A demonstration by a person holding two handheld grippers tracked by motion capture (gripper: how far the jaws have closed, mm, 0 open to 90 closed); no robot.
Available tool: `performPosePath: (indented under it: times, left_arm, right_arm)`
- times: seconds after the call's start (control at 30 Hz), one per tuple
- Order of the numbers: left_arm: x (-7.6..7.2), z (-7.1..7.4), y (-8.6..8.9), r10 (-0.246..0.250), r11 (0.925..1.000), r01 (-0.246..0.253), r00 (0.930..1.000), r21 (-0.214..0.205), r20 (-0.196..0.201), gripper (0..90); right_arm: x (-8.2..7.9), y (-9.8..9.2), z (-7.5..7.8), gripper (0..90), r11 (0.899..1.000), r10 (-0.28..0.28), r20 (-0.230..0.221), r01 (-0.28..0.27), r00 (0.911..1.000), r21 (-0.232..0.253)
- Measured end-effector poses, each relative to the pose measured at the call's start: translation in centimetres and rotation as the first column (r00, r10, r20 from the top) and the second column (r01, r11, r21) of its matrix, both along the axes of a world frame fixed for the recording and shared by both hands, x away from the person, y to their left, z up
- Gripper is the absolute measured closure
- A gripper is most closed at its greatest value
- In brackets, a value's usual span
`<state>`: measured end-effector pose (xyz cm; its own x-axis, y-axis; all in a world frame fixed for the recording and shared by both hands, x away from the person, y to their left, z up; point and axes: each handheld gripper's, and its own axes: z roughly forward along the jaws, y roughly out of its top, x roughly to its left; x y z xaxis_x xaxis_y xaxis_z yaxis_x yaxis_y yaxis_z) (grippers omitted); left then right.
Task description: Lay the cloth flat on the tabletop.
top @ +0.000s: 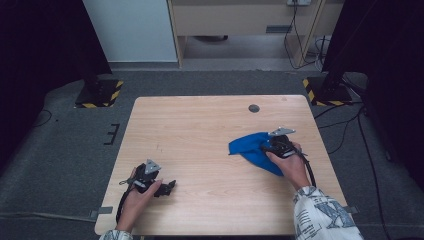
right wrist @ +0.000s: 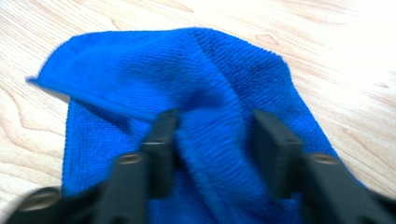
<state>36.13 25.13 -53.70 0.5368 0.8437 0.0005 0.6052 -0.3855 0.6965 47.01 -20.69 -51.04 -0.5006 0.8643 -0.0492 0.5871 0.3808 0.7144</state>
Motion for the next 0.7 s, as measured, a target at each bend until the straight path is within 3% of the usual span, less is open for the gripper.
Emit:
performPosePath:
  times: [0.27,0.5,0.53,0.7]
  left_arm:
    - [0.0,0.0,0.0,0.0,1.0,0.0,1.0,0.0,0.0,0.0]
    - [-0.2,0.1,-0.2,0.008,1.0,-0.008,0.9998,-0.004,0.016,2.5]
    - [-0.2,0.2,-0.3,0.017,0.9996,-0.017,0.9996,-0.023,0.022,6.3]
    - [-0.4,0.8,-0.6,0.014,0.9983,-0.011,0.9986,-0.058,0.052,5.9]
  right_arm:
    - [-0.2,0.1,0.2,80.9,0.999,0.035,-0.002,-0.035,0.9994,0.008]
    - [-1.1,0.1,1.8,83.1,0.994,0.056,0.009,-0.057,0.9984,0.089]
    - [-1.3,0.1,2.1,83.2,0.993,0.059,0.017,-0.061,0.9981,0.098]
    - [-2.4,0.5,3.8,83.4,0.981,0.065,0.051,-0.074,0.9966,0.181]
